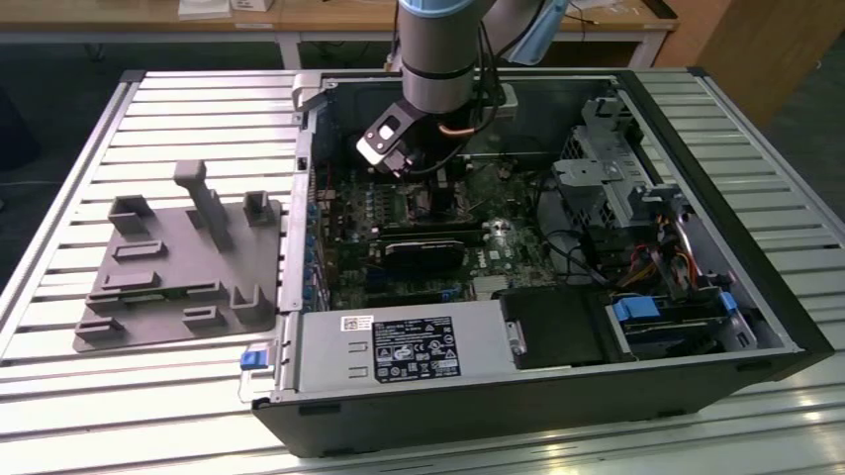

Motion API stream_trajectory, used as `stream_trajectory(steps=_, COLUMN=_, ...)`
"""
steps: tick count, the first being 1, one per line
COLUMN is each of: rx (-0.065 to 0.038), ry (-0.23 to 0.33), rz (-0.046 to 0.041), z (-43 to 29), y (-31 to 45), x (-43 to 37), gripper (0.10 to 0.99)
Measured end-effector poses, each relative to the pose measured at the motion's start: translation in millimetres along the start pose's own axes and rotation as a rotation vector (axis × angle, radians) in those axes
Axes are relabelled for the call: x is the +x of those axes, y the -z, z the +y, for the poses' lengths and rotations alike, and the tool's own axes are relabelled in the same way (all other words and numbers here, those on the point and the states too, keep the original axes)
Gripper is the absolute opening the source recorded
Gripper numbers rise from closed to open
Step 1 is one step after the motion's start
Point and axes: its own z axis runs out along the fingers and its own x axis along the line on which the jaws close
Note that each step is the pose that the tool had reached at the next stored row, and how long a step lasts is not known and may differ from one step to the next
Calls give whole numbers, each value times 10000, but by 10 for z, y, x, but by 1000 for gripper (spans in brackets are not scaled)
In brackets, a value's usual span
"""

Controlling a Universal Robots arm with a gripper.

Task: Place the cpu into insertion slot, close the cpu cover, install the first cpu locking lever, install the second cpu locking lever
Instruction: 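Place the cpu into insertion slot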

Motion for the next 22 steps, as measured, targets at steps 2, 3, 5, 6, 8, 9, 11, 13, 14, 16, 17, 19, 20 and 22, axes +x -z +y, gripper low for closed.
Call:
stream_trajectory(steps=2, rx=0, ry=-7, rz=120, z=-1, y=-1, x=0, gripper=612)
stream_trajectory(steps=3, rx=1, ry=-9, rz=141, z=-1, y=0, x=1, gripper=612)
stream_trajectory(steps=5, rx=0, ry=-10, rz=146, z=-1, y=-1, x=1, gripper=612)
stream_trajectory(steps=6, rx=0, ry=-9, rz=136, z=-1, y=0, x=1, gripper=612)
stream_trajectory(steps=8, rx=-1, ry=-5, rz=75, z=-1, y=6, x=1, gripper=612)
stream_trajectory(steps=9, rx=-2, ry=-2, rz=26, z=0, y=14, x=1, gripper=612)
stream_trajectory(steps=11, rx=-2, ry=5, rz=-81, z=1, y=36, x=1, gripper=612)
stream_trajectory(steps=13, rx=-4, ry=11, rz=-174, z=2, y=62, x=2, gripper=612)
stream_trajectory(steps=14, rx=-5, ry=14, rz=-210, z=3, y=75, x=3, gripper=612)
stream_trajectory(steps=16, rx=-7, ry=16, rz=-240, z=4, y=80, x=4, gripper=612)
stream_trajectory(steps=17, rx=-7, ry=16, rz=-242, z=4, y=81, x=3, gripper=612)
stream_trajectory(steps=19, rx=-6, ry=15, rz=-245, z=4, y=81, x=3, gripper=612)
stream_trajectory(steps=20, rx=-6, ry=16, rz=-246, z=4, y=81, x=3, gripper=612)
stream_trajectory(steps=22, rx=-6, ry=16, rz=-248, z=4, y=82, x=3, gripper=596)
